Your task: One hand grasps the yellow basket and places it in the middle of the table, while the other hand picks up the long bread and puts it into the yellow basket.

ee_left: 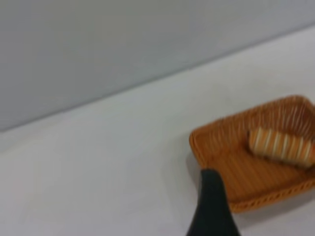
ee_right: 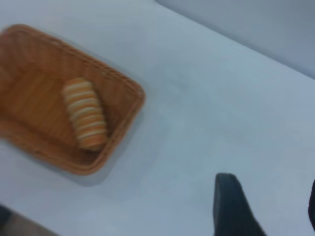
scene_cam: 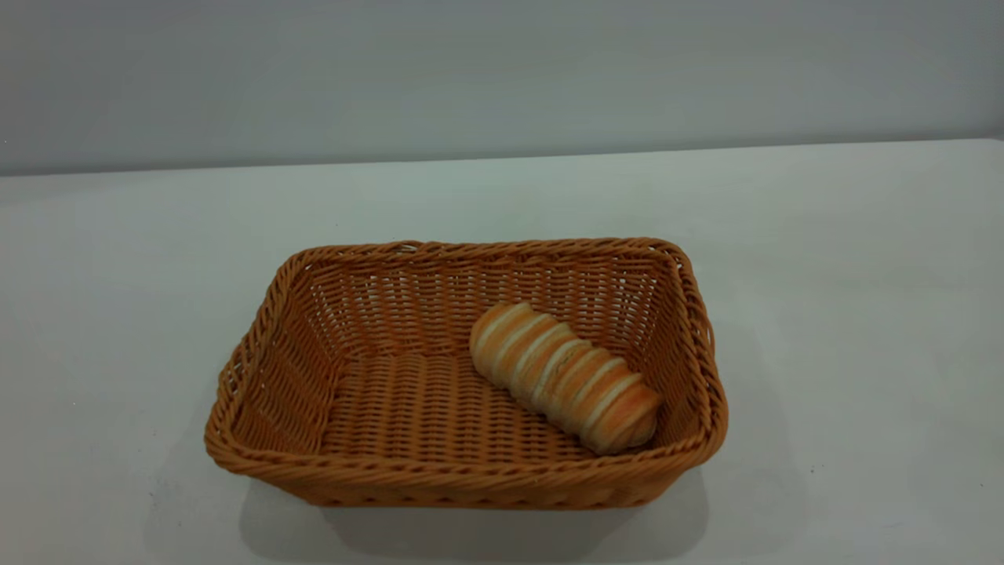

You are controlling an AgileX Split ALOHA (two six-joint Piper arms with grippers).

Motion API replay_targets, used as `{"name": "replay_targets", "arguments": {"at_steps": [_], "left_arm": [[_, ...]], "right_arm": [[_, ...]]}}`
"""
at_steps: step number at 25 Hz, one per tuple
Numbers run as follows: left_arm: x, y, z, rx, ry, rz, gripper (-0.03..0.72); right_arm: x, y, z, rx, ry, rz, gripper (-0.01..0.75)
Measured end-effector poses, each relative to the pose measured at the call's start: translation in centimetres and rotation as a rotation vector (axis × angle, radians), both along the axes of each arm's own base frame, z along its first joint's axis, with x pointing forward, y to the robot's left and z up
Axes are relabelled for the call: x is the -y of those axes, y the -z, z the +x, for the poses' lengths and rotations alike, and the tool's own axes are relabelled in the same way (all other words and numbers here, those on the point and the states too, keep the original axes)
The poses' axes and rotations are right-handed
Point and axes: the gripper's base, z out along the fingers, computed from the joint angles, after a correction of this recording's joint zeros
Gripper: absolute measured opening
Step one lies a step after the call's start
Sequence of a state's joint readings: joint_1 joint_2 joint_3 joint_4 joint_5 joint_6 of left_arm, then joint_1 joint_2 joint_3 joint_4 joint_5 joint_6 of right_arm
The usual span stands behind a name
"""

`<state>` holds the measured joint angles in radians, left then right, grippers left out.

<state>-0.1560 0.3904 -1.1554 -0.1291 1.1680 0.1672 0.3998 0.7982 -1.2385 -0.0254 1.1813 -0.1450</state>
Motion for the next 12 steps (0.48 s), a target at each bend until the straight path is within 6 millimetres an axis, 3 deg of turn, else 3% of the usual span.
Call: {"name": "replay_targets", "arguments": {"at_steps": [4, 7, 10, 12], "left_arm": [[-0.5, 0.3, -3.2, 0.092, -0.027, -0.068, 0.584], [-1.0, 1.3, -5.2, 0.146, -0.044, -0.090, 0.584], [-1.1, 3.7, -5.7, 0.138, -0.047, -0.092, 0.584], [-1.0, 6.0, -5.1, 0.088, -0.050, -0.083, 0.584]], "right_arm": [[1.1, -0.3, -3.9, 0.044, -0.062, 0.033, 0.414], [1.6, 0.8, -5.8, 0.058, -0.086, 0.059, 0.414], [2.1, 3.1, -7.1, 0.043, -0.089, 0.057, 0.414], [2.3, 4.9, -7.8, 0.026, -0.091, 0.052, 0.414]]}}
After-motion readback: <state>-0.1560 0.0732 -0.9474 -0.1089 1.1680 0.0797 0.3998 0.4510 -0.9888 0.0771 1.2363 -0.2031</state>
